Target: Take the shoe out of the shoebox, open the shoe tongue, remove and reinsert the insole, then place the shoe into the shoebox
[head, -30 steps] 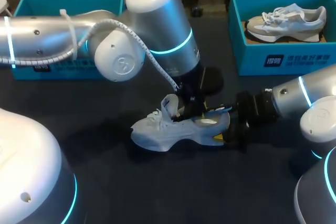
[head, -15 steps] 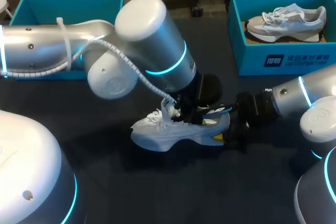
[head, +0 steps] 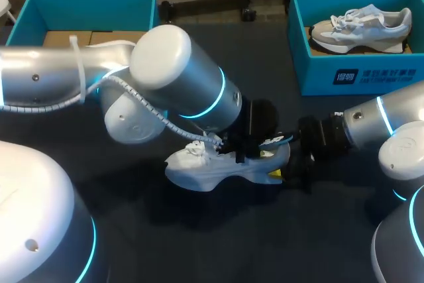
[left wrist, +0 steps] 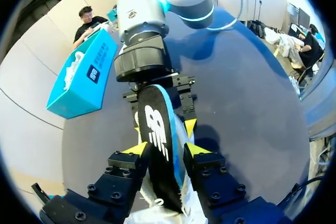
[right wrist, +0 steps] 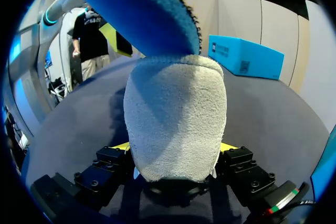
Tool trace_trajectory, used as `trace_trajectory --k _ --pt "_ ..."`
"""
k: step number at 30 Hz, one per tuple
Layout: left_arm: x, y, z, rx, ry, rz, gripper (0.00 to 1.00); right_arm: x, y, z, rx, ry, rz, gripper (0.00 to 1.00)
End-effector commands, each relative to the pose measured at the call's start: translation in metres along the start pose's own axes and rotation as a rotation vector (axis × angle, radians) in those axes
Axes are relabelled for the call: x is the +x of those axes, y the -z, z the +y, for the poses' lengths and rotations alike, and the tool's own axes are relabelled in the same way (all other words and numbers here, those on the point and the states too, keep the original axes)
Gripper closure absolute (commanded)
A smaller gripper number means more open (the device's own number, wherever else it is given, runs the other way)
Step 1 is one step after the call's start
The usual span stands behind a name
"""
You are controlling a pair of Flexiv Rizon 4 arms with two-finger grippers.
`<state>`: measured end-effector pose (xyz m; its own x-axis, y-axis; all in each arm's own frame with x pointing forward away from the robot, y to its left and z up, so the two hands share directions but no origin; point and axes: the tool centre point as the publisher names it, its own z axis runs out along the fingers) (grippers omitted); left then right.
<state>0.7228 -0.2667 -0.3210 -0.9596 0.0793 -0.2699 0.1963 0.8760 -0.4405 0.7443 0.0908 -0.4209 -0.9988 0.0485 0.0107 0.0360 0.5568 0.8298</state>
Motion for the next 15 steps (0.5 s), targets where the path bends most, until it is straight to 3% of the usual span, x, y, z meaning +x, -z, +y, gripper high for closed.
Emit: trace_trajectory --k 1,15 --pt "-0.003 -0.008 0.003 0.024 0.01 -0.016 0.6 0.001 -0.001 -0.001 0.003 0.0 -0.001 1.0" --pt "-0.005 -0.018 0.005 0.022 0.038 -0.047 0.64 0.001 -0.001 -0.001 0.003 0.0 -0.001 1.0"
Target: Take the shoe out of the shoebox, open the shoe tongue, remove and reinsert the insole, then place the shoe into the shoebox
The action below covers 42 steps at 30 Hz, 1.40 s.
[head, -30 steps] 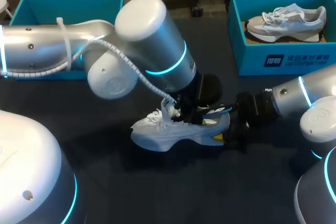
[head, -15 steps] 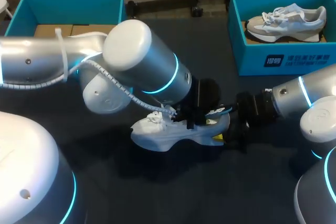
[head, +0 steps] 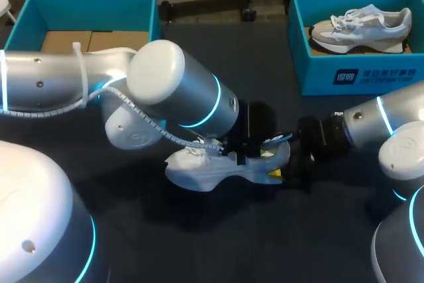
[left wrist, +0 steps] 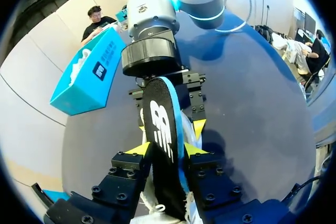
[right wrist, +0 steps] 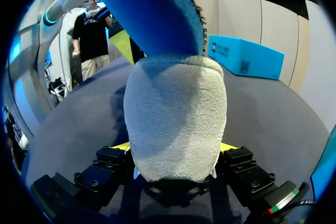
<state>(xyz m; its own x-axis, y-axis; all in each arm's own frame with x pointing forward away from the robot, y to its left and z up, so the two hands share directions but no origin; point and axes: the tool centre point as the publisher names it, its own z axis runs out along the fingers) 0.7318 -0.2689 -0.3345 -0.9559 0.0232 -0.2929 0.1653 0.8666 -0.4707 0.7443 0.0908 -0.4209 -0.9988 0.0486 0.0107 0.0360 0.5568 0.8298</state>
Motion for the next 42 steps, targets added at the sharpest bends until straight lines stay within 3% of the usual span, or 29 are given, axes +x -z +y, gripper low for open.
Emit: trace_trajectory --k 1,3,8,12,16,24,42 --pt "0.001 -0.005 0.0 -0.001 0.001 0.002 0.65 0.001 -0.001 -0.001 0.003 0.0 -0.001 1.0" --pt "0.002 -0.006 0.0 -0.003 0.003 0.002 0.68 0.001 -0.001 -0.001 0.003 0.0 -0.001 1.0" --pt "0.001 -0.009 0.001 -0.001 0.015 0.008 0.9 0.001 -0.001 -0.001 0.003 0.0 -0.001 1.0" --pt "0.001 -0.012 0.0 0.003 0.019 0.011 1.0 0.001 -0.001 -0.001 0.003 0.0 -0.001 1.0" --pt "0.0 -0.01 -0.001 0.016 0.022 0.021 1.0 0.001 -0.001 -0.001 0.003 0.0 -0.001 1.0" --pt "-0.007 0.025 -0.013 0.086 0.032 0.036 1.0 0.001 -0.001 -0.001 0.003 0.0 -0.001 1.0" --pt "-0.016 0.092 -0.07 0.218 0.024 0.078 1.0 0.001 -0.001 -0.001 0.003 0.0 -0.001 1.0"
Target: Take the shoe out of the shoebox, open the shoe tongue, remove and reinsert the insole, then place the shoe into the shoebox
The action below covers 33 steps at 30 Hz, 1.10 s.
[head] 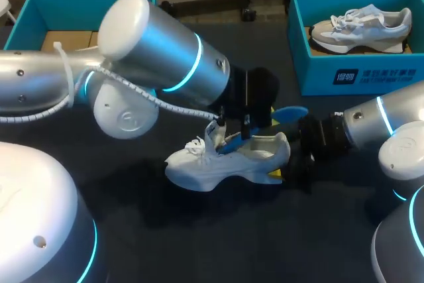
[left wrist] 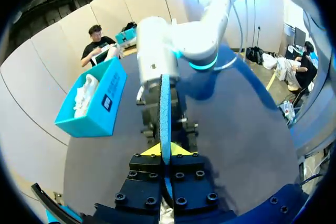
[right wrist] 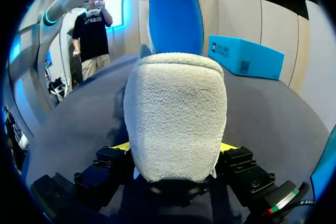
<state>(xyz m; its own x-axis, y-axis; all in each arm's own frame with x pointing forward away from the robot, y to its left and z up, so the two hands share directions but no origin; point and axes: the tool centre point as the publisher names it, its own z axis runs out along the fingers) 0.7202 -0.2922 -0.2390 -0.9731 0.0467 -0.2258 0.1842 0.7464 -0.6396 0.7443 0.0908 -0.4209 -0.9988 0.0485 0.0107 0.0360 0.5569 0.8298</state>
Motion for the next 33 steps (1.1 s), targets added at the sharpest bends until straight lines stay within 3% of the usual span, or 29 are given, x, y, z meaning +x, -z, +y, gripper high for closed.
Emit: trace_trajectory --k 1,18,25,28,33 --pt "0.003 0.023 -0.011 0.023 0.006 0.012 1.0 0.001 -0.001 -0.001 0.003 0.0 -0.001 1.0" --pt "0.005 0.072 -0.07 0.195 0.082 0.169 1.0 0.001 -0.001 -0.001 0.003 0.0 -0.001 1.0" --pt "0.004 0.09 -0.089 0.282 0.122 0.18 1.0 0.001 -0.001 -0.001 0.003 0.0 -0.001 1.0" --pt "0.0 0.101 -0.095 0.334 0.145 0.215 1.0 0.001 -0.001 -0.001 0.003 0.0 -0.001 1.0" --pt "0.0 0.101 -0.095 0.334 0.145 0.215 1.0 0.001 -0.001 -0.001 0.003 0.0 -0.001 1.0"
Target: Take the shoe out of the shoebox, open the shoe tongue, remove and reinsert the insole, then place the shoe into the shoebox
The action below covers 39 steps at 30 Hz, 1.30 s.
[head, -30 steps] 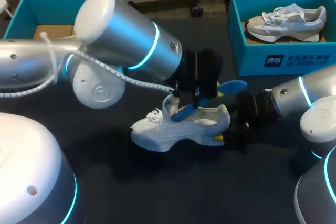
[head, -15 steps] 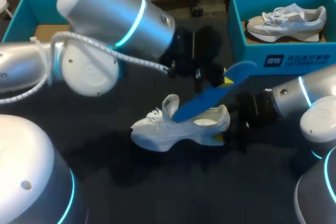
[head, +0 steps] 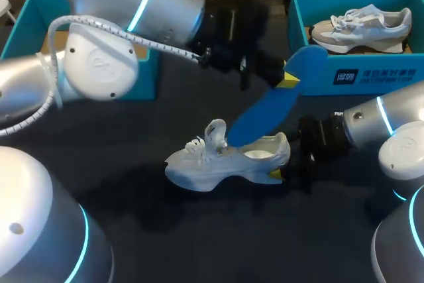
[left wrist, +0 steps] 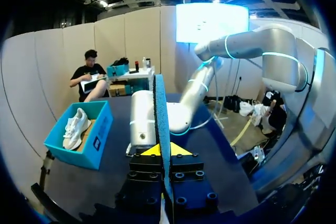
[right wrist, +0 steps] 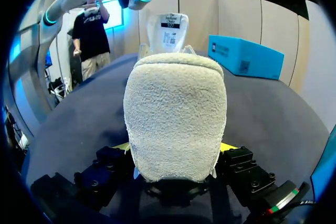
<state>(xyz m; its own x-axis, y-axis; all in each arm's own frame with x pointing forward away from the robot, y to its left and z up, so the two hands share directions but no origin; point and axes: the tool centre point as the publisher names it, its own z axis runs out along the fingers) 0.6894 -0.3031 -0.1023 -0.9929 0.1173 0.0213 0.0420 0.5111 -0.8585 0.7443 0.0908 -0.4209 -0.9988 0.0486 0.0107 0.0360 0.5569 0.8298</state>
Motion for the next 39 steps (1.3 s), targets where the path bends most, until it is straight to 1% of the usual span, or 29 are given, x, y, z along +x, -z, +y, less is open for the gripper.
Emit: trace_trajectory --k 1,15,18,19,21,22,23,27,31,34,39 --pt "0.001 0.005 0.005 0.011 -0.003 0.002 1.0 0.001 -0.001 -0.001 0.003 0.001 -0.001 1.0" --pt "0.001 0.005 0.005 0.011 -0.003 0.002 1.0 0.001 -0.001 -0.001 0.003 0.001 -0.001 1.0" --pt "0.002 0.01 -0.003 0.05 0.081 0.004 1.0 0.001 -0.001 -0.001 0.003 0.001 -0.001 1.0" --pt "0.001 0.013 -0.008 0.067 0.076 -0.013 1.0 0.001 -0.001 -0.001 0.003 0.001 -0.001 1.0" --pt "0.001 0.014 -0.011 0.084 0.108 -0.007 1.0 0.001 -0.001 -0.001 0.003 0.001 -0.001 1.0" --pt "0.001 0.017 -0.019 0.121 0.132 -0.005 1.0 0.001 -0.001 -0.001 0.003 0.001 -0.001 1.0" --pt "0.001 0.018 -0.021 0.126 0.136 -0.007 1.0 0.001 -0.001 -0.001 0.003 0.001 -0.001 1.0" --pt "-0.002 0.023 -0.035 0.191 0.184 -0.01 1.0 0.001 -0.001 -0.001 0.003 0.001 -0.001 1.0" --pt "-0.001 0.03 -0.052 0.288 0.277 0.007 1.0 0.001 -0.001 -0.001 0.003 0.001 -0.001 1.0" --pt "0.002 0.034 -0.062 0.332 0.324 0.021 1.0 0.001 -0.001 -0.001 0.003 0.001 -0.001 1.0" --pt "0.009 0.04 -0.074 0.376 0.371 0.032 1.0 0.001 -0.001 -0.001 0.003 0.001 -0.001 1.0"
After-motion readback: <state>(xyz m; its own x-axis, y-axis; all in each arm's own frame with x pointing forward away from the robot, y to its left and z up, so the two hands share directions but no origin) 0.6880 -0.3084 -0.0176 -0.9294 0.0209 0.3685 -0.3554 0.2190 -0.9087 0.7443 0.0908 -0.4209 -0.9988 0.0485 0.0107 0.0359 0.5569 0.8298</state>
